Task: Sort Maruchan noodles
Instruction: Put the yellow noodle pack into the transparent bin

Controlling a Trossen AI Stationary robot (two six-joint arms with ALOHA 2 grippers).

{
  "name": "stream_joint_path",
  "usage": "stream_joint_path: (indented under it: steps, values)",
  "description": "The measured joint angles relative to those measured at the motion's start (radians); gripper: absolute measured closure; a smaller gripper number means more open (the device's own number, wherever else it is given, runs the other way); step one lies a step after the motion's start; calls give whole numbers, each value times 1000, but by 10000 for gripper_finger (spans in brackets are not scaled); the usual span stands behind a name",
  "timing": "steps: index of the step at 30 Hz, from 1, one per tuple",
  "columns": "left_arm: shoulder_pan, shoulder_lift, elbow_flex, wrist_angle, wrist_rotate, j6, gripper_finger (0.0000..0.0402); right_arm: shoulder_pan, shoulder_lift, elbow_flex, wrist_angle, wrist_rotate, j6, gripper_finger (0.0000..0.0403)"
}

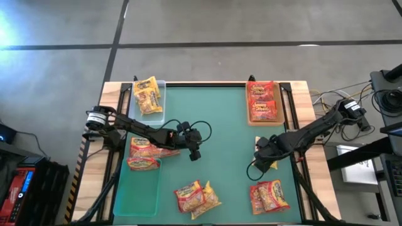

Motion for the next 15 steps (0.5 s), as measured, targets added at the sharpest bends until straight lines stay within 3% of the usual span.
stream_joint_path:
  steps: [7, 15]
  values:
    - [0, 0, 0, 8, 9, -5, 259, -3, 3, -6, 216, 111, -119, 287]
    - [-7, 0, 0, 58, 136, -24, 259, -40, 5, -35, 529, 402, -404, 292]
